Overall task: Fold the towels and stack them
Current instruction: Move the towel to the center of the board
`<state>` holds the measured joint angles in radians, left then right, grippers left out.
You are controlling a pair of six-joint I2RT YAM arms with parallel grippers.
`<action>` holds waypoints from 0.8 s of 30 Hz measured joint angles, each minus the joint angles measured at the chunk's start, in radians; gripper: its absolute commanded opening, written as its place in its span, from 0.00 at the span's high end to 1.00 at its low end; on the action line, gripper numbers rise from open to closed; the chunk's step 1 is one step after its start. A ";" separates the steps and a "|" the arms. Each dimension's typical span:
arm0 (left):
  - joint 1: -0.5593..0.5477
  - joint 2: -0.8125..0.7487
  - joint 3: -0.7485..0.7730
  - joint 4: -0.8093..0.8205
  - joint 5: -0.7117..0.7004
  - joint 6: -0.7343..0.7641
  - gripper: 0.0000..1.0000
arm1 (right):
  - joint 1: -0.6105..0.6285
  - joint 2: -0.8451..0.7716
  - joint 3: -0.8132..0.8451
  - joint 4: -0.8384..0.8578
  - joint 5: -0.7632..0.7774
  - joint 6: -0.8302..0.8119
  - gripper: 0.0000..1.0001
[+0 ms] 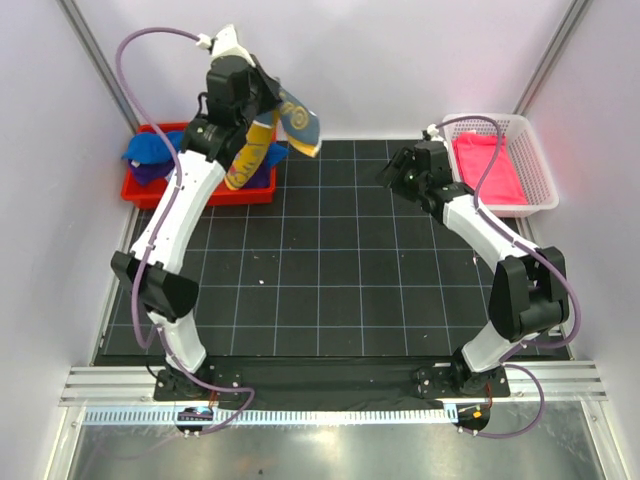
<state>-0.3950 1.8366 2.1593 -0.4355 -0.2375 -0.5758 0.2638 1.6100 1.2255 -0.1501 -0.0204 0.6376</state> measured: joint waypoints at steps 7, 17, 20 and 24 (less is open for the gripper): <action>-0.217 -0.136 -0.343 0.022 0.170 -0.016 1.00 | -0.080 -0.048 0.014 -0.090 0.083 -0.006 0.38; -0.622 -0.182 -0.856 -0.015 0.220 -0.145 0.99 | -0.108 -0.131 -0.014 -0.131 0.098 -0.021 0.37; -0.691 -0.243 -0.922 -0.042 0.204 -0.187 0.76 | -0.092 -0.111 -0.012 -0.137 0.074 -0.048 0.37; -0.687 -0.349 -0.930 -0.055 0.100 -0.223 0.55 | -0.034 -0.017 0.037 -0.159 0.044 -0.095 0.37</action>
<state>-1.0821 1.4876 1.2297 -0.4904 -0.1379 -0.7990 0.2295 1.5929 1.2629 -0.3092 0.0235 0.5426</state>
